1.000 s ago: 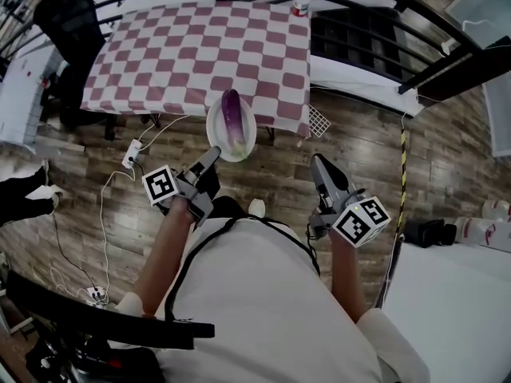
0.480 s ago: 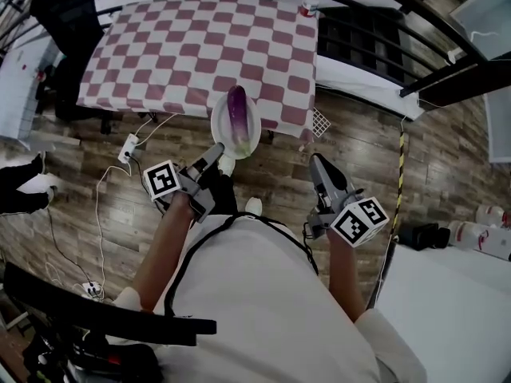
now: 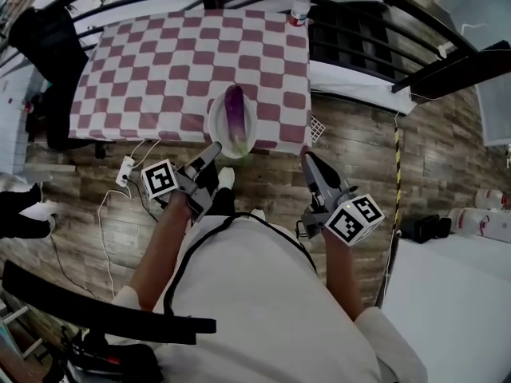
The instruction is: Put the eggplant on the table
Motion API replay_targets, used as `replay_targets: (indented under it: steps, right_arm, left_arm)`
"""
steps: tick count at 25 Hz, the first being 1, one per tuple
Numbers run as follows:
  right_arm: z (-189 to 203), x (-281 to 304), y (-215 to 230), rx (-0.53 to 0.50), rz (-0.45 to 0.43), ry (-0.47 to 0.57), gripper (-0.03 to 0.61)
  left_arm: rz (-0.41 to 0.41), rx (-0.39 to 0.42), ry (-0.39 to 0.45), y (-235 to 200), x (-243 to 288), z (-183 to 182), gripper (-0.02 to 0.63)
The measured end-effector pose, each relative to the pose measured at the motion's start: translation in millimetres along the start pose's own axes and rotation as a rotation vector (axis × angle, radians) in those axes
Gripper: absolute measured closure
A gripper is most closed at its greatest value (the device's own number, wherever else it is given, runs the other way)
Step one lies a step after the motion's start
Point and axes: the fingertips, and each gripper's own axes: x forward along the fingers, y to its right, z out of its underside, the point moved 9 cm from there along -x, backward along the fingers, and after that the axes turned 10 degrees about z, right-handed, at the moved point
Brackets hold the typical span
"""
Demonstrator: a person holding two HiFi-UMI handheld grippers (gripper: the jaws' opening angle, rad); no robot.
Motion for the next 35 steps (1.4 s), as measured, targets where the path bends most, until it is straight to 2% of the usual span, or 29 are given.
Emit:
replay_targets:
  steps: [11,17,28,35]
  right_arm:
    - [-25.3,67.4,-7.3,0.003,0.072,0.034,0.571]
    - [-23.3,92.6,-13.8,0.01,0.117,0.046,0.571]
    - [-20.4,119.2,-15.4,0.032,0.197,0.062,0.571]
    - [-23.2,130.3,-3.1,0.044,0.186,0.038,0.571]
  left_arm:
    - [0.023,-0.024,-0.093,-16.3,43.0,-78.9,0.575]
    - [0.037,-0.04,-0.156,-31.0,58.1,-110.2,0.577]
    - [0.033,-0.06,-0.267,-66.1,83.5,-138.3,0.577]
    - [0.048,-0.088,-0.264,-81.0,110.9,-136.7,0.578]
